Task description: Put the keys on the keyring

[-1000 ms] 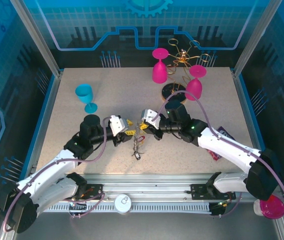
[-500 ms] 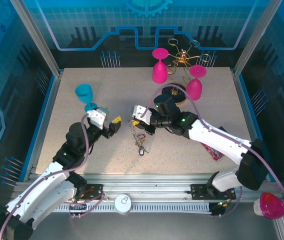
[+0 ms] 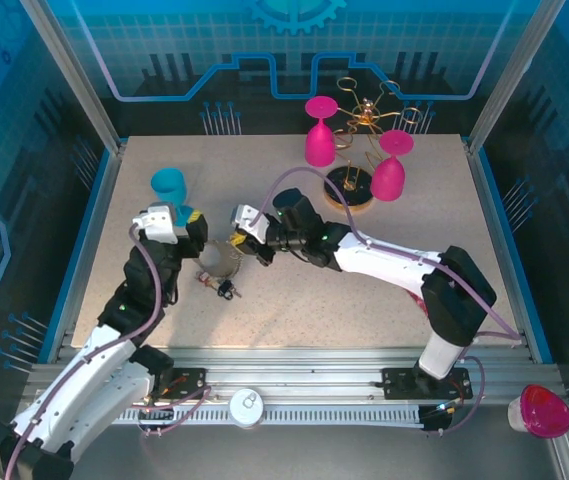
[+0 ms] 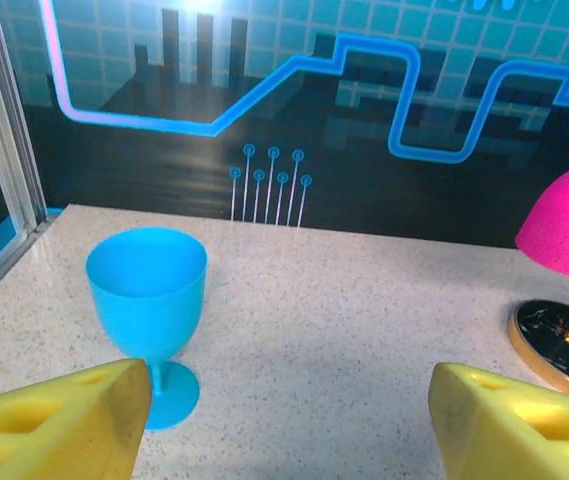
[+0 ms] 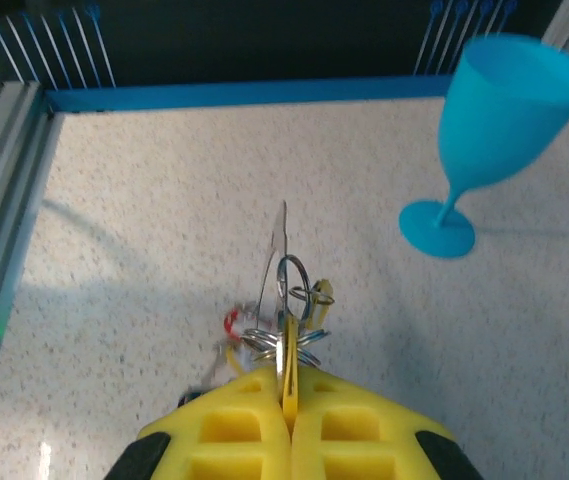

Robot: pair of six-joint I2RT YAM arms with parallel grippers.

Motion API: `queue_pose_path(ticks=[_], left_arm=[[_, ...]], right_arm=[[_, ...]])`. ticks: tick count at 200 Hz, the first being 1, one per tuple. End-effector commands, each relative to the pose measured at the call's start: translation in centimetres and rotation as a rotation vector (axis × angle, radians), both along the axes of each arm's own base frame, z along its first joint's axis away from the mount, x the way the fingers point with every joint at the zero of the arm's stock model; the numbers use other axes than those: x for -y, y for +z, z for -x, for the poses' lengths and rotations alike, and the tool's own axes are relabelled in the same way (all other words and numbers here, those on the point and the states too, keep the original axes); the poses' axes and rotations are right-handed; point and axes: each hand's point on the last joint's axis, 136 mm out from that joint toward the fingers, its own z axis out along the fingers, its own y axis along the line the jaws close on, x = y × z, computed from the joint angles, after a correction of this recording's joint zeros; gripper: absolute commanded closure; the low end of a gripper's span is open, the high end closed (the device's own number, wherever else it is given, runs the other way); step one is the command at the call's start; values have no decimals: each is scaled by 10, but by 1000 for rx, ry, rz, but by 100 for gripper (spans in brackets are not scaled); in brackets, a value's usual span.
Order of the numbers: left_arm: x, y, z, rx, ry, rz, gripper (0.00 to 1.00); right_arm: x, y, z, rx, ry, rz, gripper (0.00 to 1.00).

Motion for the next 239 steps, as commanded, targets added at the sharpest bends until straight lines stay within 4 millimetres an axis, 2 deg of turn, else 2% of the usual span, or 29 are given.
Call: queue_pose_path(ticks=[1, 22, 66, 80, 84, 129, 166, 193, 213, 226, 239], left_arm=[[3, -6, -7, -29, -1, 35, 26], [10, -18, -15, -61, -27, 23, 26], [15, -41, -23, -115, -38, -27, 25], [14, -48, -24, -129, -32, -39, 25], [13, -50, -25, -132, -30, -43, 25], [6, -63, -27, -155, -5, -84, 23], [-7, -73, -26, -164, 43, -100, 23], [-15, -78, -22, -163, 74, -120, 23], [-22, -78, -20, -161, 97, -142, 22], [-27, -80, -20, -166, 112, -167, 18], [-33, -82, -20, -168, 130, -182, 8]], right_arm=[[26, -23, -11, 11, -61, 45, 100], [58, -61, -6, 39, -53, 179, 100], [132, -115, 0, 74, -92, 494, 100], [151, -124, -3, 97, -129, 581, 100], [161, -135, 2, 87, -133, 623, 99], [219, -175, 9, 85, -185, 946, 94], [248, -184, 9, 98, -227, 1084, 72], [285, -190, 2, 110, -302, 1235, 66], [299, -177, -11, 133, -393, 1248, 62], [295, -163, -18, 129, -459, 1156, 62], [285, -145, -25, 107, -535, 1002, 61]])
